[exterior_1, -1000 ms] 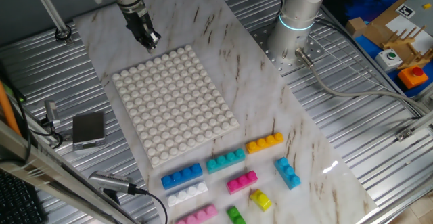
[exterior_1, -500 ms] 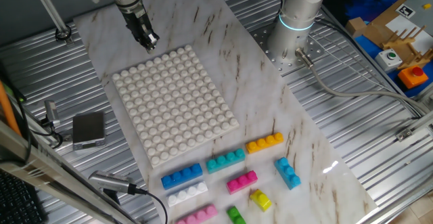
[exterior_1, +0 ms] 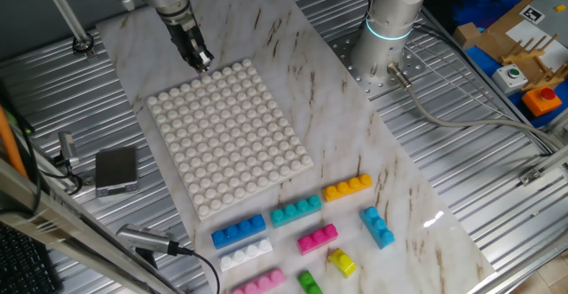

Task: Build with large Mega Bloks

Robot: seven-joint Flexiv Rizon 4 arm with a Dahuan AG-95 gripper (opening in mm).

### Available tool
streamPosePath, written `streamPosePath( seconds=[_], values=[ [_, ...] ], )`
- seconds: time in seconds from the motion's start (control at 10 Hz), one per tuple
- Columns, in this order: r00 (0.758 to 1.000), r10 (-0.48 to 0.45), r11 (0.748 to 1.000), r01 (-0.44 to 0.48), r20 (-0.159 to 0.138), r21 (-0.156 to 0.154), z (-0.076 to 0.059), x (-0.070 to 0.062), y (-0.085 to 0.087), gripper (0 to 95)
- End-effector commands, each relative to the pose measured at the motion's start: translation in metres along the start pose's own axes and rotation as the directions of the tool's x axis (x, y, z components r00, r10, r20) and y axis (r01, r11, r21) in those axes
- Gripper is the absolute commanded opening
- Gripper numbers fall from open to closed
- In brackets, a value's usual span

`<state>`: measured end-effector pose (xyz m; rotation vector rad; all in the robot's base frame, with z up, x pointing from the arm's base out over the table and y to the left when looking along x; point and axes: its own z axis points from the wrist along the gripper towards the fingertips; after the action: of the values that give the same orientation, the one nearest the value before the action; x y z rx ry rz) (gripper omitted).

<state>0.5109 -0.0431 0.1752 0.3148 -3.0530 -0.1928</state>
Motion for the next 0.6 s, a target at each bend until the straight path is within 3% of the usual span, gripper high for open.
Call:
streamPosePath(
  seconds=[0.1, 0.3, 0.6],
  values=[
    [1.0, 0.017, 1.0, -0.017, -0.002, -0.003, 0.005, -0.002, 0.012, 0.0],
    [0.999, 0.04, 0.999, -0.04, -0.003, 0.0, 0.011, -0.007, 0.032, 0.0],
    [0.998, 0.061, 0.998, -0.061, -0.002, -0.001, 0.014, -0.007, 0.048, 0.0]
  ],
)
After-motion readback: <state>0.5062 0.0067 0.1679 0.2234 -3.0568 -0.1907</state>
